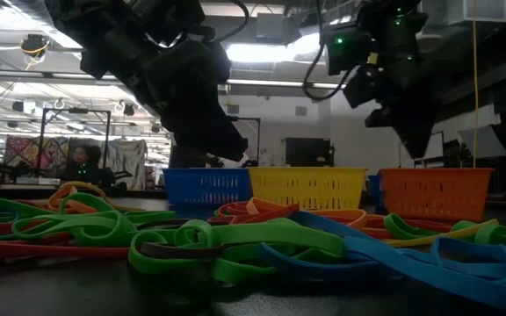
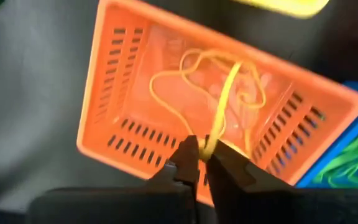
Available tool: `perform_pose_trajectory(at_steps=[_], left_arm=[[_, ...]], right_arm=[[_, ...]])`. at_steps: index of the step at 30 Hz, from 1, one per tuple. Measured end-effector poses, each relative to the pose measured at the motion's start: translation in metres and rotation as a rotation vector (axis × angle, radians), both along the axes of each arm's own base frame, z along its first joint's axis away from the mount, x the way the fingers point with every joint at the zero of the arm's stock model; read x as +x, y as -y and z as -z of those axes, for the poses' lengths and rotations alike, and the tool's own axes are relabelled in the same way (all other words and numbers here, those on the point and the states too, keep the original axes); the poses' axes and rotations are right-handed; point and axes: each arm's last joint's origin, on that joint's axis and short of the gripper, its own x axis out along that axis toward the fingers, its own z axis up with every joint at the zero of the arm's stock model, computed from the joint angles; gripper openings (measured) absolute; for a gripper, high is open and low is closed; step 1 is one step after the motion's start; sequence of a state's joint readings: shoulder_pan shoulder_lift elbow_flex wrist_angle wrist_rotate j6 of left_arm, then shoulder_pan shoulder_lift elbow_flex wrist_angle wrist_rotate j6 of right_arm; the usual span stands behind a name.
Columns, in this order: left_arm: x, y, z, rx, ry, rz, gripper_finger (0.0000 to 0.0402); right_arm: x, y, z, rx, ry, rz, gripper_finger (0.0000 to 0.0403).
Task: Sort rubber bands into baskets
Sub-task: Put the yellow rubber band into the orange basket, then put the orange rubber band into the left blue basket
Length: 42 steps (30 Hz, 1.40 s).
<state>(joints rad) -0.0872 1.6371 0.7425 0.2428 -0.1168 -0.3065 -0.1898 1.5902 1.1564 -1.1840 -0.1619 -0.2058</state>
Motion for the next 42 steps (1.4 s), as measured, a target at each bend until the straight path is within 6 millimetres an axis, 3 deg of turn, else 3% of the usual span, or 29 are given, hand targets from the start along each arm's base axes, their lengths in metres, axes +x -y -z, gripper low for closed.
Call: perform_pose_trajectory(at_steps=[4,10,21,25,33,42], left_arm=[[0.002,-0.001,0.006,0.024,-0.011,-0.02,0.0169],[0.01,0.0,0.033,0.038,-0.046,-0.032,0.0169],[0.023,0.0,0.066,0.096,-0.056,-0.005,0.0167],[0.023,0.0,0.067,0.116,-0.063,0.009,0.0137],[0.02,0.001,0.058,0.111,-0.073,0.035,0.0015],[0.013,0.003,0.02,-0.003,-0.018,0.082,0.0009]], right_arm=[[0.003,0.001,0.0,-0.022,0.03,0.0,0.0087],[0.005,0.002,0.0,-0.057,0.046,0.001,0.0146],[0.006,0.003,0.0,-0.058,0.057,0.0,0.0166],[0.006,0.003,0.0,-0.058,0.055,0.0,0.0166],[0.005,0.002,0.0,-0.056,0.042,0.048,0.0166],[0.006,0.003,0.0,-0.057,0.048,0.051,0.0166]])
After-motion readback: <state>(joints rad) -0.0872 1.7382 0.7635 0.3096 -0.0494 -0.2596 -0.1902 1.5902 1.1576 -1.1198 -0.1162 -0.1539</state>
